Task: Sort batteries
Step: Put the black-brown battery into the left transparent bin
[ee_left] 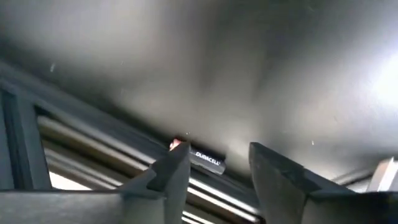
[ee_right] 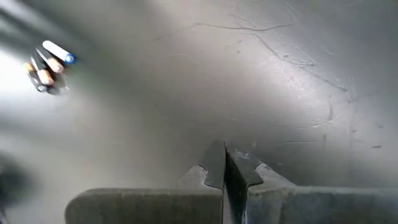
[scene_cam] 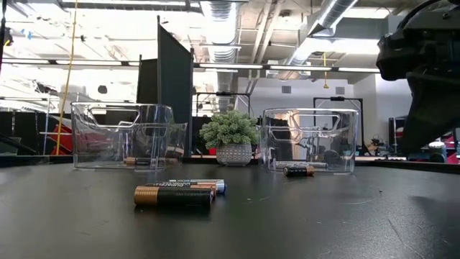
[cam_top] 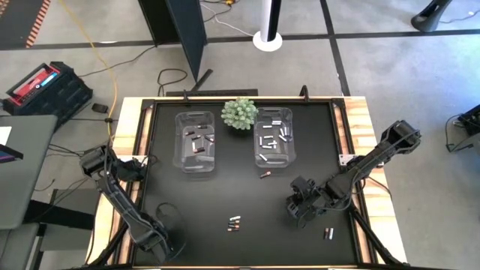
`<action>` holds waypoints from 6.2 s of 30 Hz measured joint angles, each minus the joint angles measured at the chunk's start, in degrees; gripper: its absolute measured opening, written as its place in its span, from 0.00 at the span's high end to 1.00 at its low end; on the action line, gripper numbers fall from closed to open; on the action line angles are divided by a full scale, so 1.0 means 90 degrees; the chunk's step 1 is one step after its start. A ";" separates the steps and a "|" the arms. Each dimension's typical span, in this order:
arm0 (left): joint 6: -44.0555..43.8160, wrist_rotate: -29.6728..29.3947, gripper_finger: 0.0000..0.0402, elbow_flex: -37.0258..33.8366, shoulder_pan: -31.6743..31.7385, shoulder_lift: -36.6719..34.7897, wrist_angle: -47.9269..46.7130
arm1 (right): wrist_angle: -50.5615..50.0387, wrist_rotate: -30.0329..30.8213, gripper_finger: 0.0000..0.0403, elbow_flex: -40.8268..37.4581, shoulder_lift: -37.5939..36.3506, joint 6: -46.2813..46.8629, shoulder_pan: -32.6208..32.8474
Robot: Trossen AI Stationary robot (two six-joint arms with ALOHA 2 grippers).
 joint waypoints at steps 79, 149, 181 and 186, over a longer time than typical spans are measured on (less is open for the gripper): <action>0.4153 0.1479 0.48 -0.0104 -0.0008 0.1365 -0.0134 | 0.2938 -0.0059 0.95 0.0000 0.1617 0.0201 0.0089; 0.7002 -0.4265 0.47 0.3058 0.6428 -0.1315 -0.2273 | 0.3022 -0.0211 0.95 0.0000 0.1610 0.0477 0.0746; 1.0195 -0.2427 0.47 -0.0658 0.9795 -0.1195 0.1840 | 0.3257 -0.0202 0.95 0.0002 0.1610 0.1251 -0.0850; 1.0109 -0.2357 0.47 -0.0716 0.9817 -0.0844 0.2018 | 0.3315 -0.0197 0.95 0.0002 0.1610 0.1253 -0.0920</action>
